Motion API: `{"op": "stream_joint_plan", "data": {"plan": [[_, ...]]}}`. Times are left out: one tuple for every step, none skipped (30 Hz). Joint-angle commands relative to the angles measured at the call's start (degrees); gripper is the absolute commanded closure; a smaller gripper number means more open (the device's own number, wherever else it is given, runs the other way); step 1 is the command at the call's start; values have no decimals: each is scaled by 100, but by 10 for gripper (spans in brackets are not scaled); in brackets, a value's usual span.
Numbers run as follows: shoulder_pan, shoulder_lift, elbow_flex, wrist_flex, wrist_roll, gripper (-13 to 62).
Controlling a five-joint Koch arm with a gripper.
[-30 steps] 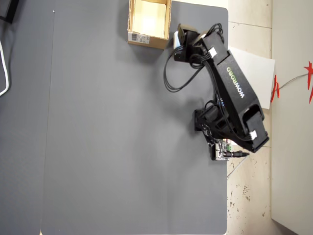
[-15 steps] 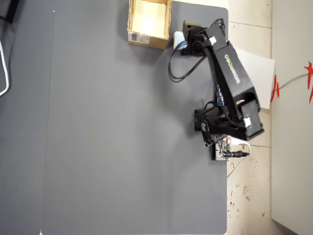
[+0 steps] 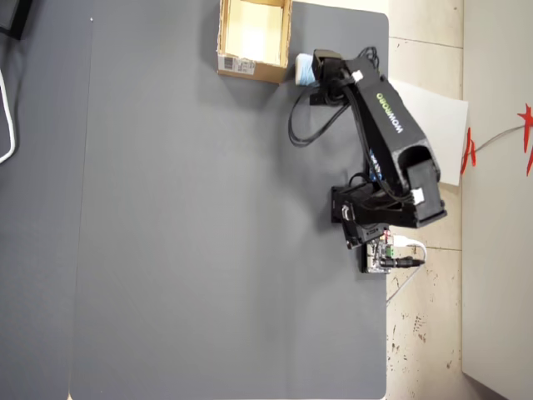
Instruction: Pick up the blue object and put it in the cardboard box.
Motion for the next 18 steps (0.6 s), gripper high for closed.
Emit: {"op": "stream_joint_plan", "data": {"plan": [[26, 79, 0, -308, 308, 185], [18, 88, 44, -413, 352, 192], [9, 105, 79, -483, 466, 199], [9, 114, 105, -580, 571, 200], [-9, 123, 123, -615, 686, 200], [-35, 123, 141, -642, 782, 205], [-26, 141, 167, -712, 791, 231], [-18, 167, 220, -853, 791, 261], [-18, 202, 281, -1046, 817, 282], [-26, 237, 343, -1239, 932, 295], [-26, 272, 387, -1415, 1063, 295], [-35, 308, 422, -1573, 1107, 295], [-44, 316, 431, -1679, 1160, 295], [-44, 352, 457, -1811, 1239, 295], [-44, 387, 501, -2013, 1274, 295], [-53, 431, 536, -2171, 1362, 295], [-62, 492, 571, -2347, 1433, 295], [-88, 536, 615, -2505, 1512, 295]]}}
